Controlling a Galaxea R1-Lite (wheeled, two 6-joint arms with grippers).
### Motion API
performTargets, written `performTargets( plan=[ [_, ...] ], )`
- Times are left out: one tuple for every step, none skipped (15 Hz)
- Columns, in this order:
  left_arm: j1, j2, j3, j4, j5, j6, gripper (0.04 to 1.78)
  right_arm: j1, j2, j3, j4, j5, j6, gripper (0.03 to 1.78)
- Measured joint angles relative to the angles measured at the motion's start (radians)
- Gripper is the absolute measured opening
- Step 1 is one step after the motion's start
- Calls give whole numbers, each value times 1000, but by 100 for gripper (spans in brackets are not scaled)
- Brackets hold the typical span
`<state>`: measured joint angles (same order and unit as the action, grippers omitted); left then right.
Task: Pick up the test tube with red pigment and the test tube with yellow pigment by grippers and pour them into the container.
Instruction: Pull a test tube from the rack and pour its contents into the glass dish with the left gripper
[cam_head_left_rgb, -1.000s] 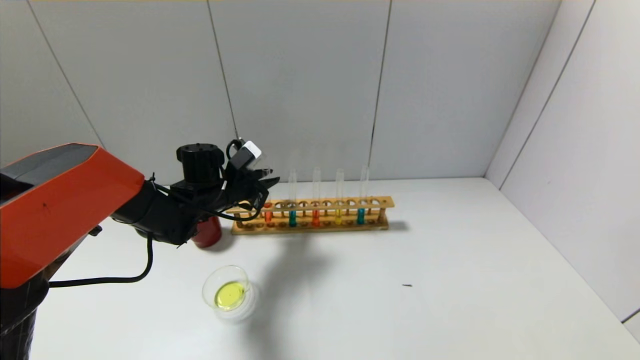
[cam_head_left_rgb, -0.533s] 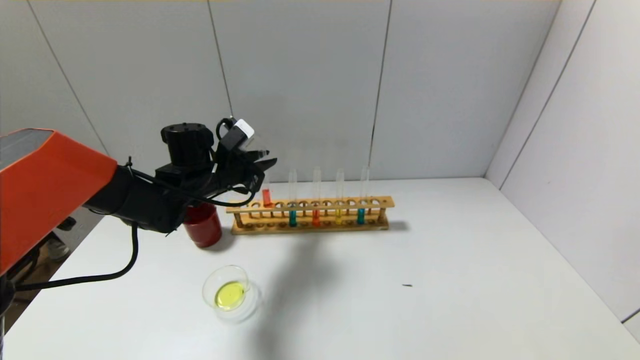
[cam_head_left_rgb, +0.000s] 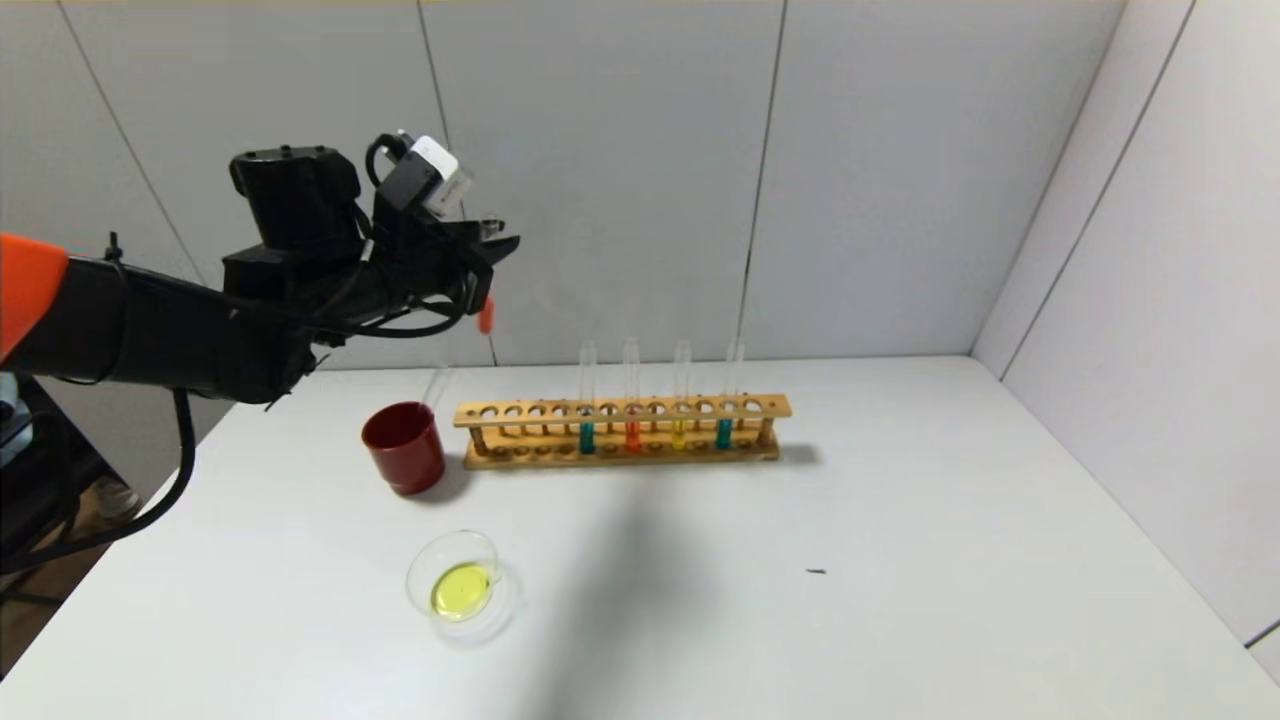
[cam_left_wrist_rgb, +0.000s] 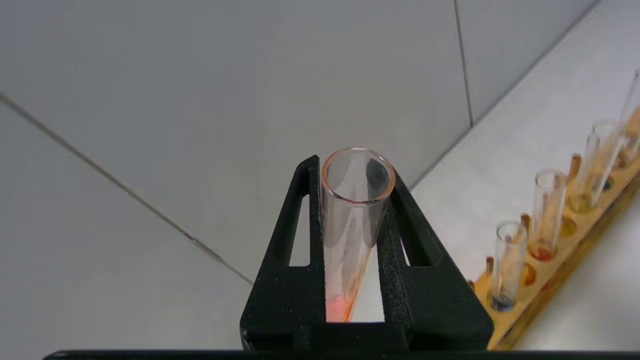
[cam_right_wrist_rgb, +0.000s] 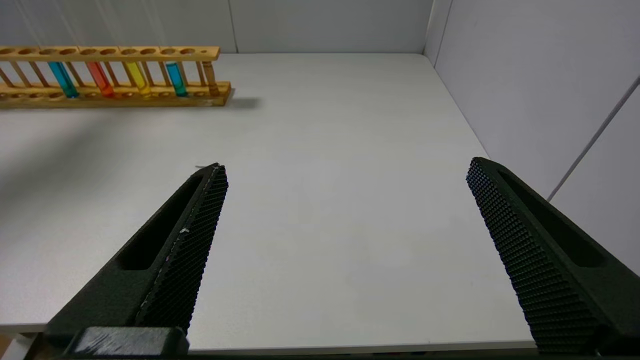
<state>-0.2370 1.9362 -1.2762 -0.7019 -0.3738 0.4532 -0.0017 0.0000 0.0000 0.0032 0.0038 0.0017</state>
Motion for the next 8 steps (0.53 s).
performTargets(
  plan=[
    [-4, -12, -2, 0, -2, -1, 34, 0, 0, 0, 0, 0, 0, 175],
    [-4, -26, -3, 5, -3, -1, 34, 0, 0, 0, 0, 0, 0, 175],
    [-1, -39, -6, 16, -3, -3, 34, 0, 0, 0, 0, 0, 0, 175],
    [0, -53, -6, 27, -4, -5, 34, 0, 0, 0, 0, 0, 0, 175],
    [-1, -71, -1, 39, -6, -6, 34, 0, 0, 0, 0, 0, 0, 175],
    [-3, -91, 10, 55, -8, -7, 34, 0, 0, 0, 0, 0, 0, 175],
    [-2, -116, 29, 81, -13, -8, 34, 0, 0, 0, 0, 0, 0, 175],
    [4, -147, 58, 116, -22, -6, 34, 0, 0, 0, 0, 0, 0, 175]
  ],
)
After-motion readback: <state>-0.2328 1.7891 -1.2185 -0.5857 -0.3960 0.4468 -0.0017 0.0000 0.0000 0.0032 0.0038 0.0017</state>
